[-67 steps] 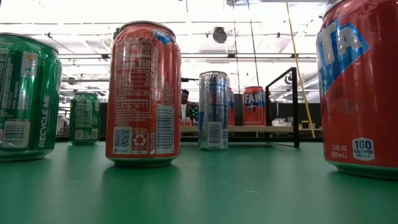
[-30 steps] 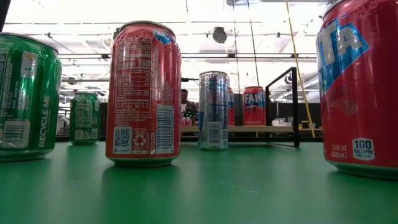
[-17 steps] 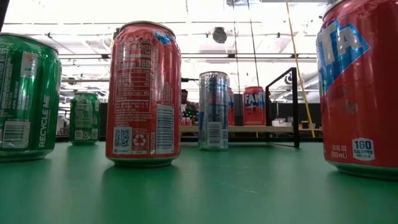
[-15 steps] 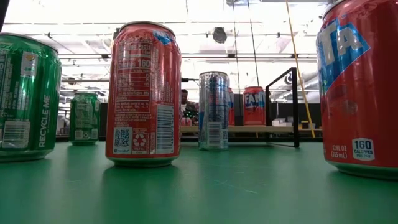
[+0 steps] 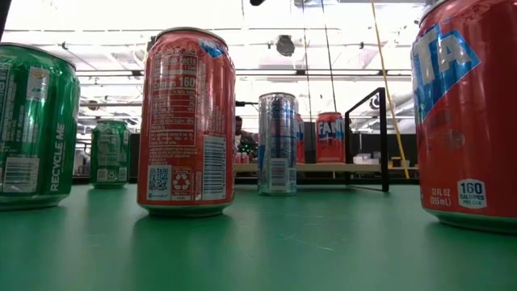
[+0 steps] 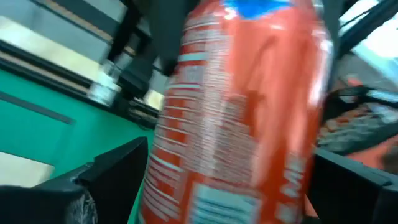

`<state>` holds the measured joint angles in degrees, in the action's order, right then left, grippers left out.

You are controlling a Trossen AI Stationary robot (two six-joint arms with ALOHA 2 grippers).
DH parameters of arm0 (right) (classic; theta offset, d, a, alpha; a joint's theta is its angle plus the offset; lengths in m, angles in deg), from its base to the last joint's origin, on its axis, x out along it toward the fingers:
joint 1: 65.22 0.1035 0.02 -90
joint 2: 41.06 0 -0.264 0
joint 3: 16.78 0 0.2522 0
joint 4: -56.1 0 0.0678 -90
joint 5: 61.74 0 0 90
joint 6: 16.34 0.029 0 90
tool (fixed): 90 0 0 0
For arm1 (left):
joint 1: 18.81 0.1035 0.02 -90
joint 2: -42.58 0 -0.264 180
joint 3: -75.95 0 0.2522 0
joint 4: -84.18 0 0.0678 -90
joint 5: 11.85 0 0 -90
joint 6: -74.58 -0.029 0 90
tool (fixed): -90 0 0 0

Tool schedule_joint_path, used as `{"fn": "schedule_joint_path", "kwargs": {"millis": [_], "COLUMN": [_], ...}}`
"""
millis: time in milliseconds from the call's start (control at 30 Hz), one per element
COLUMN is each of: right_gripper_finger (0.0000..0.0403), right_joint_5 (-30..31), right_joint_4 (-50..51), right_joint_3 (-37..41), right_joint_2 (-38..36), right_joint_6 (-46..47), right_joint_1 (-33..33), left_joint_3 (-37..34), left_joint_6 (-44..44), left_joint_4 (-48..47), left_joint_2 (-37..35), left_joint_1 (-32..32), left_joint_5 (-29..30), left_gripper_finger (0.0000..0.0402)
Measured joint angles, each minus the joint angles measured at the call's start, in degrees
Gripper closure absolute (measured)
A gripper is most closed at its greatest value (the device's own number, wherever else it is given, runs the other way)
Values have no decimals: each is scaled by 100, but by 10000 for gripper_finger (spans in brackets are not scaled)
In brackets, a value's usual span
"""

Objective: Place canned beverage on shelf
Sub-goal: Put the red soda can aligned with the other red soda can on the shelf

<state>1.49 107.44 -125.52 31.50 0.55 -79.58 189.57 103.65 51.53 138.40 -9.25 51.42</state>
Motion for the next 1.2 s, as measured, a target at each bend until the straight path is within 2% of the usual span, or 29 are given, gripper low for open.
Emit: {"fn": "schedule_joint_path", "kwargs": {"millis": [100,333,467,533,867,1200], "right_gripper_finger": [110,110,110,110,109,104], "right_joint_5": [13,189,311,323,269,263], "right_joint_4": [214,474,578,631,611,592], "right_joint_3": [0,-2,-2,-3,-11,-11], "right_joint_2": [-2,-7,-7,13,146,155], "right_joint_6": [265,835,1151,1272,1448,1520], "right_joint_1": [-107,-387,-576,-659,-777,-779], "left_joint_3": [2,2,0,0,-2,-4], "left_joint_6": [-538,-1091,-1572,-1697,-1793,-1790], "left_joint_4": [-73,-586,-1208,-1316,-1167,-1208], "left_joint_2": [-47,-32,-30,-30,-30,-28], "left_joint_1": [7,14,-37,-37,-35,-26], "left_joint_5": [556,815,1559,1716,1905,1864], "left_gripper_finger": [10,11,11,11,39,119]}}
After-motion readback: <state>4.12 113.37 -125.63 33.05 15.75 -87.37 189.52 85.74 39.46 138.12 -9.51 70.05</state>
